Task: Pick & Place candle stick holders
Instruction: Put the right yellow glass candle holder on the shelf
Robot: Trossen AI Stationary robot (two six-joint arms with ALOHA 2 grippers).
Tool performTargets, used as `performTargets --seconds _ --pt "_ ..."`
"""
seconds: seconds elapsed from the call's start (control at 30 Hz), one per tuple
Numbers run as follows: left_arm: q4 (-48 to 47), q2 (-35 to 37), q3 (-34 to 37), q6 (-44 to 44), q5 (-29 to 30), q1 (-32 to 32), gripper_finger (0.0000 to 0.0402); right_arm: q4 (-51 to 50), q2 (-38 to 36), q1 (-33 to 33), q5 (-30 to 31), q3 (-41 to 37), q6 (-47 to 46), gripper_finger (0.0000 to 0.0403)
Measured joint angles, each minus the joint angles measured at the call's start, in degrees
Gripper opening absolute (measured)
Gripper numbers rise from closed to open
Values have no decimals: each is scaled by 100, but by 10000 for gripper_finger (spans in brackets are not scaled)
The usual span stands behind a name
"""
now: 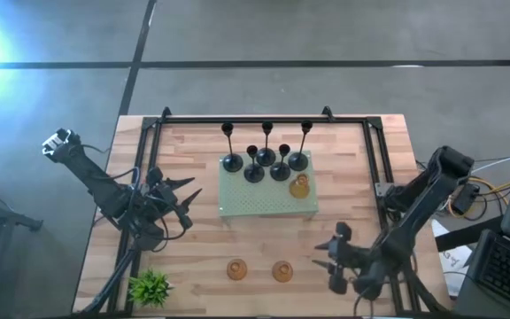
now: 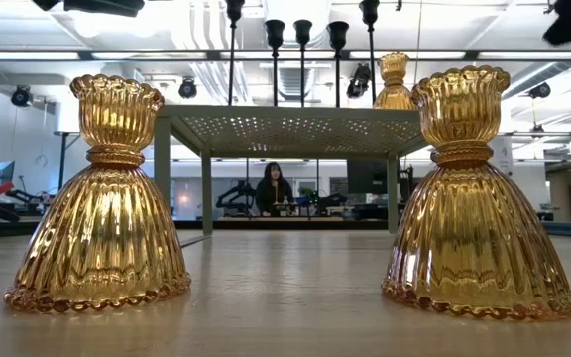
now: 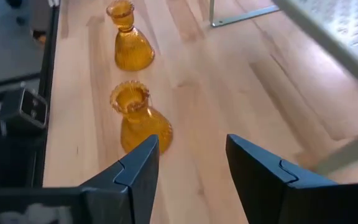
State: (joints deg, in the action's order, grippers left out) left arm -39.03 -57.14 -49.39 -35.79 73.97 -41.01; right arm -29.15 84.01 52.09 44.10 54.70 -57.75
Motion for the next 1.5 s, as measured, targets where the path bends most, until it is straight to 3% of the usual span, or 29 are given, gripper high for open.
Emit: performTargets --seconds 0.23,0.6,0.97,1.5 --pt "0 0 0 0 0 -4 177 1438 1031 -21 62 -48 -408 187" --pt "0 0 0 0 0 -4 177 2058 2234 -151 -9 382 -667 199" --pt "0 2 0 -2 2 -2 177 2065 2535 -531 -349 775 -219 199" --pt "-2 0 0 0 0 2 177 2944 2937 -908 -373 786 231 189"
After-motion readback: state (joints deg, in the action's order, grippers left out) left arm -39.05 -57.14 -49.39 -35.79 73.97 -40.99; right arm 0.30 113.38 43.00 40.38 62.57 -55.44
